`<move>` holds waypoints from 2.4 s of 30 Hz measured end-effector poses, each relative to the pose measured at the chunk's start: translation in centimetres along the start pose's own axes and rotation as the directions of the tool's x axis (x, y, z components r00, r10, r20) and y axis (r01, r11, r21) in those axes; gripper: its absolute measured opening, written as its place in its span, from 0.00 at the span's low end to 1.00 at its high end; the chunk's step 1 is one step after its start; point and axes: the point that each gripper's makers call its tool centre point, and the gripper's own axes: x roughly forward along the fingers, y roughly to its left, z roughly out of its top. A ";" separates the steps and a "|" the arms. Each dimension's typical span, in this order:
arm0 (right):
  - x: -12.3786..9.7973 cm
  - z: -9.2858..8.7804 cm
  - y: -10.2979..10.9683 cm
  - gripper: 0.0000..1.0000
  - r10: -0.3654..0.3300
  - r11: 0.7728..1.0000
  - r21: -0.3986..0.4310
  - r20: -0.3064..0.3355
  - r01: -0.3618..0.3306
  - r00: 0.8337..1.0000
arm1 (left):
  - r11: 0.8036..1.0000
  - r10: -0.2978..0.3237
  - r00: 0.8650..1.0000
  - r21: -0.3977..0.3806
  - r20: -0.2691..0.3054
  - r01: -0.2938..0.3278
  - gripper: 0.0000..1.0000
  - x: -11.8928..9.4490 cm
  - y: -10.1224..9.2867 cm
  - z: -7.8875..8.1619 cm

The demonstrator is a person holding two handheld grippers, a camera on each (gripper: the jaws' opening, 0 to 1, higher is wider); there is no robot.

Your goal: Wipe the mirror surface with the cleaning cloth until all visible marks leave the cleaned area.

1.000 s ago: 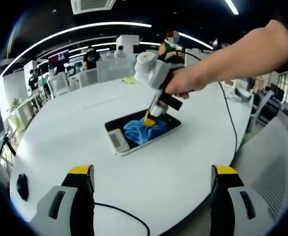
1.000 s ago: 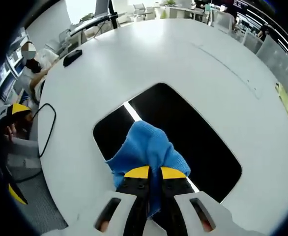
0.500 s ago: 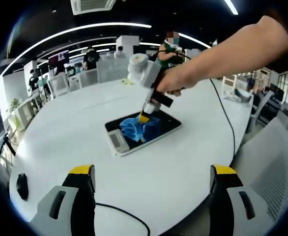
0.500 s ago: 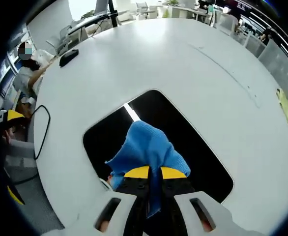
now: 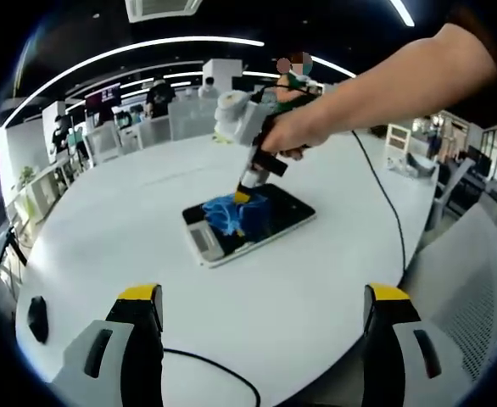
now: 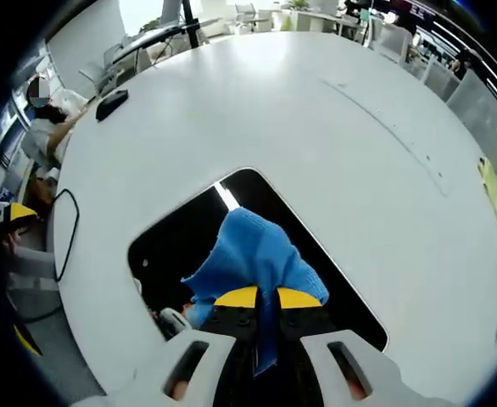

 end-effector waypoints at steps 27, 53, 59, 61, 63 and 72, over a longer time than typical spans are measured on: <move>0.2 1.7 -2.6 0.02 -0.033 0.999 0.007 0.009 0.033 0.999 | 1.000 0.004 1.000 0.003 -0.014 -0.004 0.99 0.1 0.0 -0.2; -0.5 -0.8 -5.2 0.02 -0.079 0.997 0.014 0.006 0.079 0.997 | 1.000 0.000 1.000 0.003 -0.032 0.000 0.98 0.2 -0.2 -0.5; -0.7 -1.1 -5.4 0.02 -0.084 0.996 0.016 0.004 0.084 0.996 | 1.000 -0.001 0.999 0.002 -0.033 0.001 0.98 0.2 -0.1 -0.6; -0.9 -1.4 -5.5 0.02 -0.087 0.996 0.017 0.003 0.087 0.996 | 1.000 -0.002 0.999 0.002 -0.033 0.002 0.98 0.2 -0.1 -0.6; -1.3 -1.6 -5.1 0.02 -0.089 0.996 0.019 0.003 0.089 0.996 | 1.000 -0.002 0.999 0.003 -0.033 0.002 0.98 0.2 -0.1 -0.6; -1.3 -1.6 -5.1 0.02 -0.113 0.994 0.000 0.007 0.113 0.994 | 1.000 -0.005 0.999 0.003 -0.036 0.005 0.98 0.2 -0.2 -0.7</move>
